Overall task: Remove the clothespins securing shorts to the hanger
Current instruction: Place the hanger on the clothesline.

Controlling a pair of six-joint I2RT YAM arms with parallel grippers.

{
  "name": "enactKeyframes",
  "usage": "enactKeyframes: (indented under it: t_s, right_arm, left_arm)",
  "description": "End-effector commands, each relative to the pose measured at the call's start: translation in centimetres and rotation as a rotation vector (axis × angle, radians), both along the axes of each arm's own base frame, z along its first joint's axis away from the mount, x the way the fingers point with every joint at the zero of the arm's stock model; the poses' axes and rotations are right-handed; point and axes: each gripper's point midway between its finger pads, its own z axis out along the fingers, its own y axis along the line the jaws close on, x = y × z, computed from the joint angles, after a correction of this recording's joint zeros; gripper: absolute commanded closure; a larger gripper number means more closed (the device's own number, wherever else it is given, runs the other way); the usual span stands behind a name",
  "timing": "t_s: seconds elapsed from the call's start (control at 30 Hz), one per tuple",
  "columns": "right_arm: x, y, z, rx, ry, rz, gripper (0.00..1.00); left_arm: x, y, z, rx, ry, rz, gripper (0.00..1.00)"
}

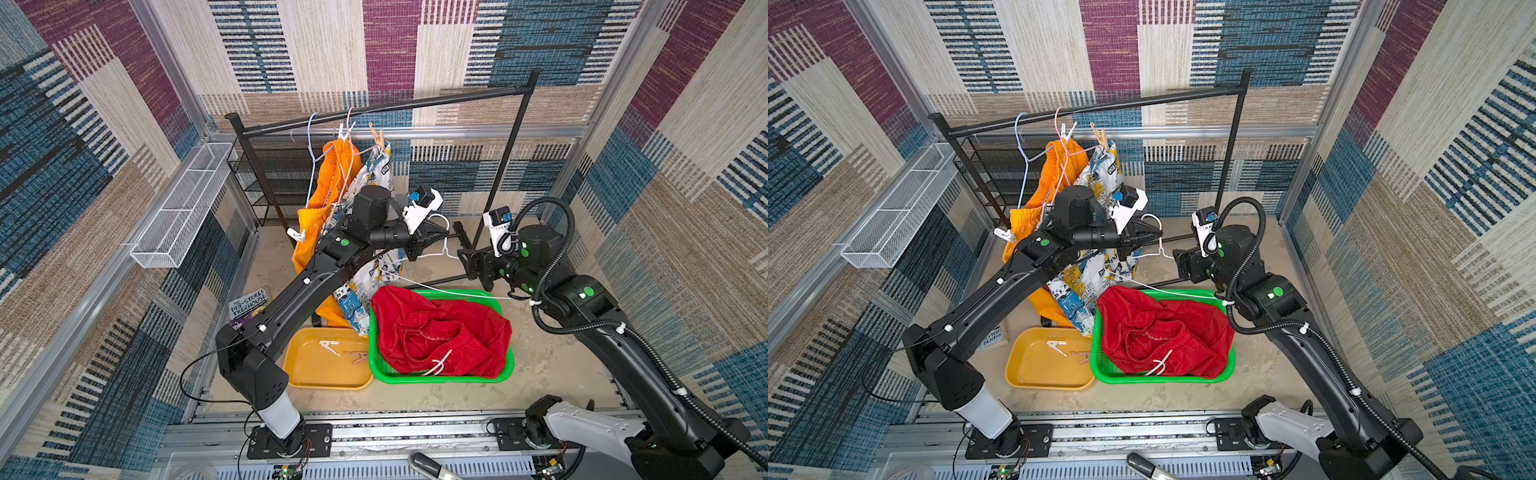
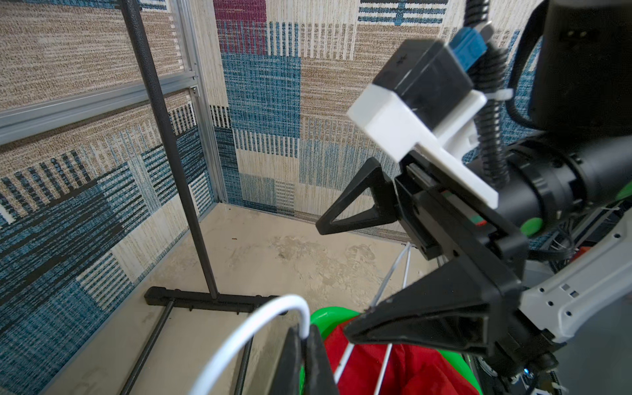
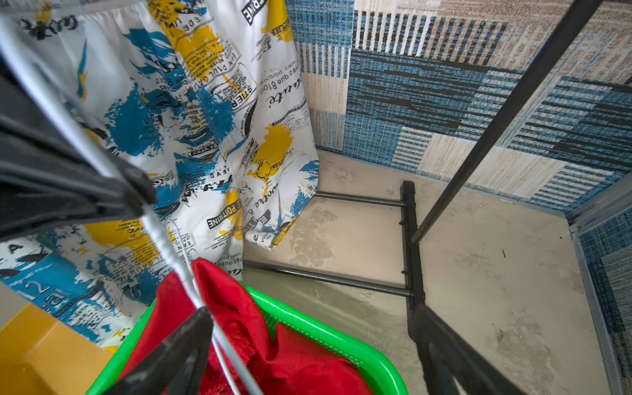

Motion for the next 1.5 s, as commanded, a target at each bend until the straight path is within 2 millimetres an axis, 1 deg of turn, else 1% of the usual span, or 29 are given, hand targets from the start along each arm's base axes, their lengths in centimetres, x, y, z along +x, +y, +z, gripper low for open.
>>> enactKeyframes:
  t_s: [0.0,0.07,0.17,0.47,0.6,0.77,0.9,1.0,1.17,1.4,1.47]
  right_arm:
    - [-1.8,1.0,1.0,0.049,-0.001,0.088,0.07]
    - [-2.0,0.9,0.5,0.036,0.02,0.091,0.06]
    - [-1.7,0.6,-1.2,-0.012,0.082,0.07,0.07]
    - [-0.9,-0.6,-3.6,-0.096,0.16,-0.003,0.05]
    - [-1.0,-0.4,-4.2,-0.11,0.182,0.015,0.06]
    - [-2.2,0.4,-3.7,-0.067,0.179,0.078,0.1]
    - [-3.4,1.1,-4.0,-0.035,0.188,0.136,0.16]
    - [-3.9,1.3,-4.2,-0.021,0.196,0.161,0.23]
    - [-4.7,1.7,-4.1,-0.003,0.194,0.197,0.33]
    - [-5.7,2.1,-4.2,0.03,0.183,0.242,0.5]
    - [-5.8,2.1,-4.1,0.037,0.17,0.244,0.52]
  left_arm:
    - [-0.3,0.0,0.3,-0.008,-0.003,-0.036,1.0]
    - [-0.2,0.0,0.3,-0.011,-0.004,-0.043,1.0]
    - [-0.1,0.1,0.4,-0.015,-0.006,-0.051,1.0]
    - [-0.1,0.2,0.9,-0.017,-0.01,-0.078,1.0]
    - [0.2,0.4,1.1,-0.023,-0.011,-0.066,1.0]
    - [1.6,0.6,1.2,-0.031,-0.012,-0.009,1.0]
    - [3.1,0.7,1.1,-0.039,0.003,0.04,1.0]
    - [3.6,0.6,1.2,-0.052,0.011,0.053,1.0]
    - [4.3,0.4,1.4,-0.069,0.019,0.072,1.0]
    - [5.1,0.2,1.4,-0.09,0.036,0.099,1.0]
    - [5.3,0.2,1.5,-0.097,0.038,0.108,1.0]
